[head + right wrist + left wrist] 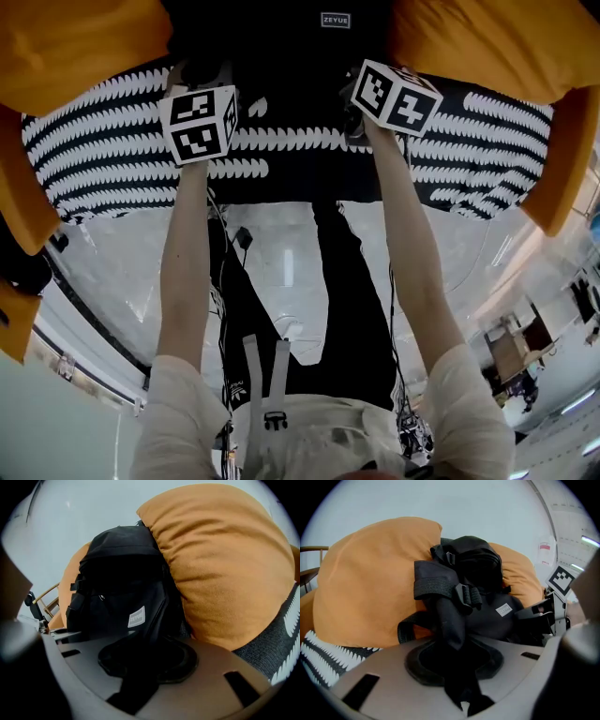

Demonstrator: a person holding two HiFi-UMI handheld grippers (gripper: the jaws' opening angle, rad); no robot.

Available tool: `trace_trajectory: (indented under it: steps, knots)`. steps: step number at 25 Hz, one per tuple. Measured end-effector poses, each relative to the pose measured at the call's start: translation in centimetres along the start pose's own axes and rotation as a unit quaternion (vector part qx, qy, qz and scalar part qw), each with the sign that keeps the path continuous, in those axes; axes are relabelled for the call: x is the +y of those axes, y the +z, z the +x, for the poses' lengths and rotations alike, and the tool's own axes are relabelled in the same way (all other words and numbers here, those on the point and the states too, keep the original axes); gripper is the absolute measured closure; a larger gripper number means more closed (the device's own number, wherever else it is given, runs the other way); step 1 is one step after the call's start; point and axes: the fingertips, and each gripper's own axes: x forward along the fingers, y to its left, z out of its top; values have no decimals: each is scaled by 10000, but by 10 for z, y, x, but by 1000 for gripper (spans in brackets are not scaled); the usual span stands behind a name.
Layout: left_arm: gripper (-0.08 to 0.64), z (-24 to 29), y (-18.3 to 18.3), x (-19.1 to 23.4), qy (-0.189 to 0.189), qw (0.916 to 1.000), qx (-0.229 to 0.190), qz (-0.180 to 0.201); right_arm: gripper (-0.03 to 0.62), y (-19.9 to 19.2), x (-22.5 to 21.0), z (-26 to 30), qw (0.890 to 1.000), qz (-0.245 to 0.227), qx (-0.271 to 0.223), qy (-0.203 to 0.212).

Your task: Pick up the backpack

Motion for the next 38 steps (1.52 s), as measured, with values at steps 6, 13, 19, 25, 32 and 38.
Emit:
trace_trajectory:
  steps: [6, 13, 19, 25, 32, 38]
  knots:
    - [460, -21, 12, 0, 7, 9998, -151, 107, 477, 8, 15, -17, 9997, -240, -76, -75]
    - [466, -60, 38, 3, 44, 9979, -532, 375, 499, 24, 40, -51, 9983, -395, -405, -157]
    - [472, -112, 79, -6, 24, 9955, -794, 517, 512, 45, 63, -101, 9967, -461, -632, -224]
    - [476, -189, 127, -11, 49, 9952, -923, 329, 518, 72, 101, -175, 9943, -327, -957, -345]
    - [477, -267, 215, -5, 145, 9898, -1324, 501, 520, 145, 158, -259, 9890, -479, -1370, -288]
    - [479, -335, 303, -5, 268, 9763, -2112, 385, 523, 228, 206, -342, 9726, -927, -2112, -289]
